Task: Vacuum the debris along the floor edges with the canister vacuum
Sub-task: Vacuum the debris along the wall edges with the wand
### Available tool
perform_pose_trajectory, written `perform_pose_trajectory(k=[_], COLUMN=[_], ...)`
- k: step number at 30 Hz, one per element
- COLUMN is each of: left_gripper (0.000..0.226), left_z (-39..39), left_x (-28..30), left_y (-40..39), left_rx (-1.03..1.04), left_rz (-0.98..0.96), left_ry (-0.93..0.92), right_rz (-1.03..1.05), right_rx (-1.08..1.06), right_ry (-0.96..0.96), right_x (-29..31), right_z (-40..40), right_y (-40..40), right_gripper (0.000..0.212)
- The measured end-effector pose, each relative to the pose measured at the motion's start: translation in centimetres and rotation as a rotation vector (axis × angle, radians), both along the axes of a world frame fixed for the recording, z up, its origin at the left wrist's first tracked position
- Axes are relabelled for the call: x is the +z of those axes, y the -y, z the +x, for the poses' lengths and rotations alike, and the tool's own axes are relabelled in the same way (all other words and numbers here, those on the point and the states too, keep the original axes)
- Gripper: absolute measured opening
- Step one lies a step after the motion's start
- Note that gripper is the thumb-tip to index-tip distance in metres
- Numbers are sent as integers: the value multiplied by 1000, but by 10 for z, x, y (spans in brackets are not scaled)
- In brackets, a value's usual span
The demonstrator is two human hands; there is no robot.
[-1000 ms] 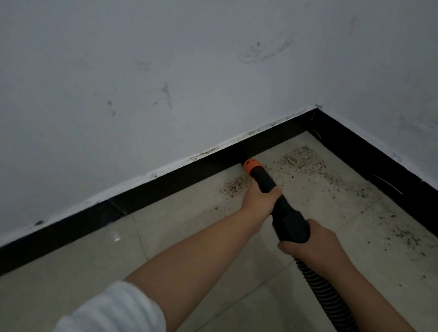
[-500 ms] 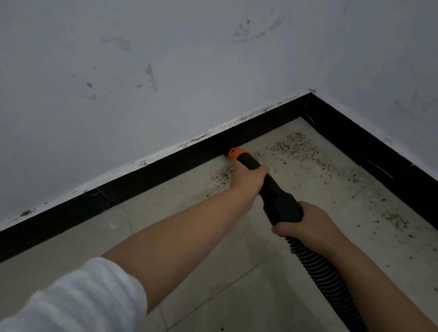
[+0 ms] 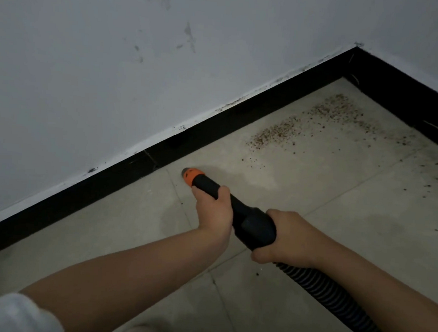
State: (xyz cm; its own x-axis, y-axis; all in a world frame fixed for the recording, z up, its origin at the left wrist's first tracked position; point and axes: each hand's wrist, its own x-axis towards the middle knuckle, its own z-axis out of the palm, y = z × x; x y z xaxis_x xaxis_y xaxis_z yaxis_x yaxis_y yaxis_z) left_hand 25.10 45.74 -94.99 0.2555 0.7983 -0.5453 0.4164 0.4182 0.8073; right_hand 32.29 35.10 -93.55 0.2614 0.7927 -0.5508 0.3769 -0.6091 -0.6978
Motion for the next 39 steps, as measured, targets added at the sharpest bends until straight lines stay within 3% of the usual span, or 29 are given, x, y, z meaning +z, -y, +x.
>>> perform_pose_trajectory(k=[8, 15, 26, 39], left_gripper=[62, 66, 62, 66], left_z=[-24, -22, 48, 68], left_x=[7, 5, 14, -5], left_y=[24, 30, 44, 25], left_rx=[-20, -7, -257, -345], left_rz=[-87, -202, -162, -38], left_ry=[-67, -7, 35, -34], right_rz=[-81, -115, -89, -17], right_rx=[143, 167, -177, -363], right_ry=[4, 42, 175, 97], right_x=[14, 26, 31, 0], right_z=[-1, 7, 23, 16], right_y=[21, 30, 58, 40], right_gripper=[35, 33, 32, 33])
